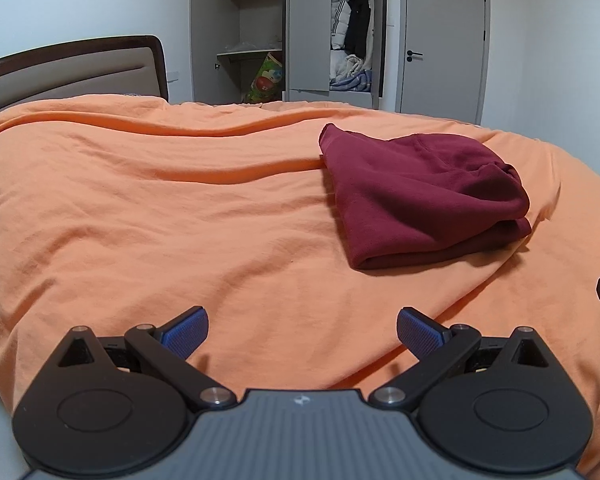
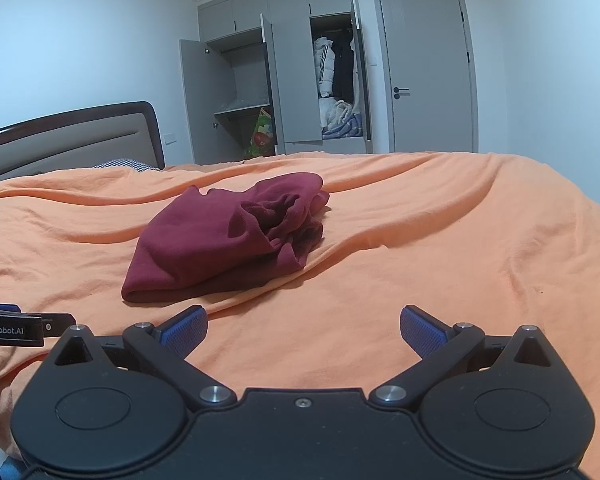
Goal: Fold small clothes
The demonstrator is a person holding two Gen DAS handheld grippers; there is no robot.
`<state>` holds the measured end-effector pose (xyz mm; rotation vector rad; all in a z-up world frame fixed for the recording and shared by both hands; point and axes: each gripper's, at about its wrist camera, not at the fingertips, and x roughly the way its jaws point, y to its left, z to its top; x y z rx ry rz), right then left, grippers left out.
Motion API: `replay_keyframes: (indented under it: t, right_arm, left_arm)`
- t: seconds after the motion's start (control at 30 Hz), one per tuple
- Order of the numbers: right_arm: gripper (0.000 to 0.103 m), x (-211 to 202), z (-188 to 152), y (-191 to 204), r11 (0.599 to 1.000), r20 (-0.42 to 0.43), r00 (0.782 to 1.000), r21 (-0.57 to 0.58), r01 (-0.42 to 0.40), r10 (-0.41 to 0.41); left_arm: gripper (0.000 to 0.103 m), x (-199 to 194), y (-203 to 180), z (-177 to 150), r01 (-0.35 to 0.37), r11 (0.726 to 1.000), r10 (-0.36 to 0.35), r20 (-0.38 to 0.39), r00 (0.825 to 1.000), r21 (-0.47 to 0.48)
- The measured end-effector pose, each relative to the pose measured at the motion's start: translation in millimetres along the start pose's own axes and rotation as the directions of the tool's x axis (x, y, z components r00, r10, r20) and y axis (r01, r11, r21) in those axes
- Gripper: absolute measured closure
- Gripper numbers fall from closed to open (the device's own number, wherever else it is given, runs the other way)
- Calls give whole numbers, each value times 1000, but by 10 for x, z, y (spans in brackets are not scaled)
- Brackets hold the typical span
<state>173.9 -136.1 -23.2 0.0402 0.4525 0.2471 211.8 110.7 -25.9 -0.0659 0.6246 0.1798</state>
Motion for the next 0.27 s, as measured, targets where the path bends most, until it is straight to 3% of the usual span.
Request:
replay_keyframes:
  t: [0.27]
  right_arm:
    - [1, -7, 3, -10, 1000, -5, 1000, 5, -1, 1]
  left_arm:
    - [0, 2, -1, 7, 3, 1000, -3, 2, 1000, 5]
